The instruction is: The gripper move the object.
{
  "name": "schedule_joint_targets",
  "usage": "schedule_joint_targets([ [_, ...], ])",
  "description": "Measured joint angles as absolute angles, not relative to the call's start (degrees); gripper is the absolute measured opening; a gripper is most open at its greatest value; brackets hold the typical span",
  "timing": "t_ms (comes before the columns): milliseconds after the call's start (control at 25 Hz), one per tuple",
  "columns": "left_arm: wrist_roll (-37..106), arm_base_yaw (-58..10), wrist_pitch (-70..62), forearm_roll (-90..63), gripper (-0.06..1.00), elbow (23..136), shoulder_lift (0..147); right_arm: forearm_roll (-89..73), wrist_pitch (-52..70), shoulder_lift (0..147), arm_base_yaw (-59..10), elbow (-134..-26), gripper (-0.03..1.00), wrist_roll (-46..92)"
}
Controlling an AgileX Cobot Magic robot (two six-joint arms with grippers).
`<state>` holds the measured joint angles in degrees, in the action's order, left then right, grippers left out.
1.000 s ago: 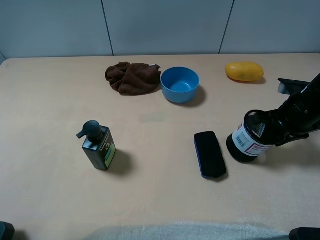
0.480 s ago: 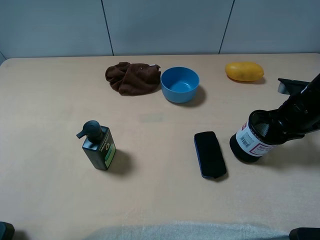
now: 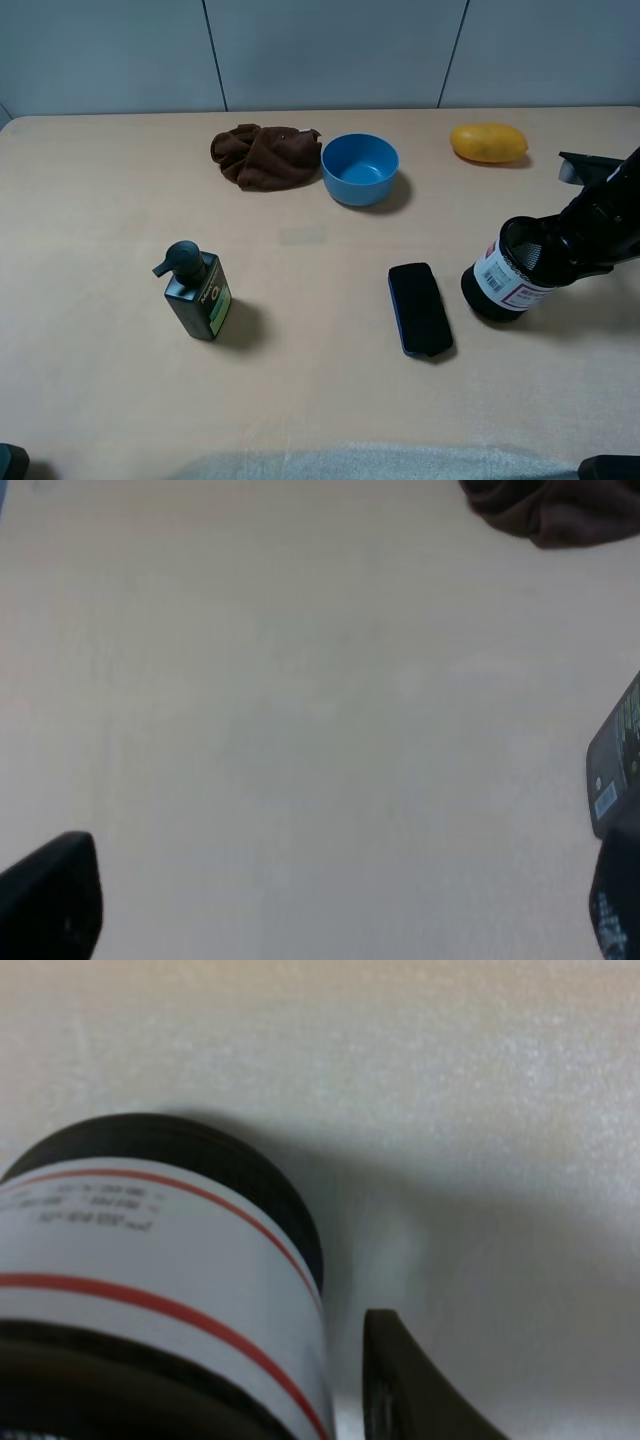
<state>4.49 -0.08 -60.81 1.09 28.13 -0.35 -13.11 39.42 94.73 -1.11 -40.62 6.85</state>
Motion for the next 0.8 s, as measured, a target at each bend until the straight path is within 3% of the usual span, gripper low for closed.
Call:
schedule_joint_targets([
  [800,4.49,-0.08,-60.81,1.09,0.99,28.13,-0.35,-11.20,54.73,82.47,-1.11,-46.27,0.07,3.24],
])
